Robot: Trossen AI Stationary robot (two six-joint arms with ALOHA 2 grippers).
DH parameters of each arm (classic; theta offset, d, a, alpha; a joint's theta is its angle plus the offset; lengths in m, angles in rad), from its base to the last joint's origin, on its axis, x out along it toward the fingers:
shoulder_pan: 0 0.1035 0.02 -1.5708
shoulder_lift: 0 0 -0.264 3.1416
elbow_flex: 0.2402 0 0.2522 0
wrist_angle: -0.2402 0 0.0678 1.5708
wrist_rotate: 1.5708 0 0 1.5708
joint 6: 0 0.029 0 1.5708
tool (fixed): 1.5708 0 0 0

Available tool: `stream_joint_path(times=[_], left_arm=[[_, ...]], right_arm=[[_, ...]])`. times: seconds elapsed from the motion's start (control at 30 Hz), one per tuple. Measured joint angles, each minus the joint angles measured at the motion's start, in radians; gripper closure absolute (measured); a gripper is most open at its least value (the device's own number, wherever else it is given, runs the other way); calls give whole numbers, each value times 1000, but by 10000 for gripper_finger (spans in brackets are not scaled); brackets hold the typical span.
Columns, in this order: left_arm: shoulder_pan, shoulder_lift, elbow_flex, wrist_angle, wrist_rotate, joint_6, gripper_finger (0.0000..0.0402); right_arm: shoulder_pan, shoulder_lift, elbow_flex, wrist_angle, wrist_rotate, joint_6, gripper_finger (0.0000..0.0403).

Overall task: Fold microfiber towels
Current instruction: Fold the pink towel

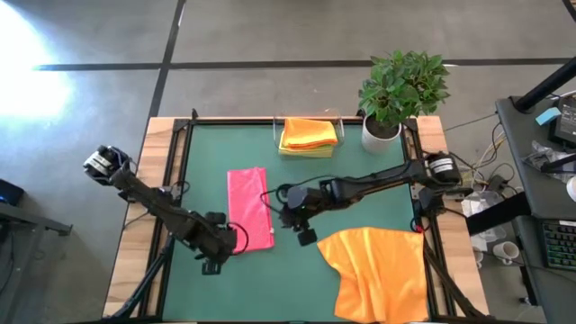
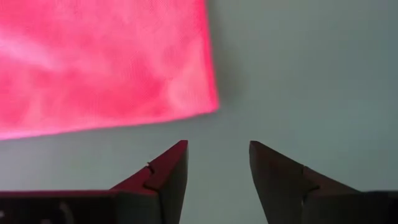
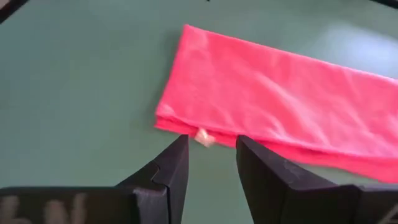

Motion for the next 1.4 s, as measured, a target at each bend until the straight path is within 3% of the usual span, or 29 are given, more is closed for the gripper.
stream_joint_path(times=[0.23, 0.5, 0.83, 1.23, 1.4], left_arm=[[-20, 0, -62, 167, -99, -37, 246], [-22, 5, -129, 267, -114, -25, 246], [-24, 71, -169, 360, -108, 74, 246], [-22, 122, -182, 389, -128, 75, 252], [-21, 122, -183, 388, -132, 76, 279]], right_arm=[[1, 104, 2, 144, -148, 24, 286], [6, 206, 2, 286, -225, 108, 272], [12, 273, 2, 376, -224, 146, 261], [12, 370, 3, 440, -221, 203, 261], [16, 382, 5, 440, -83, 189, 261]])
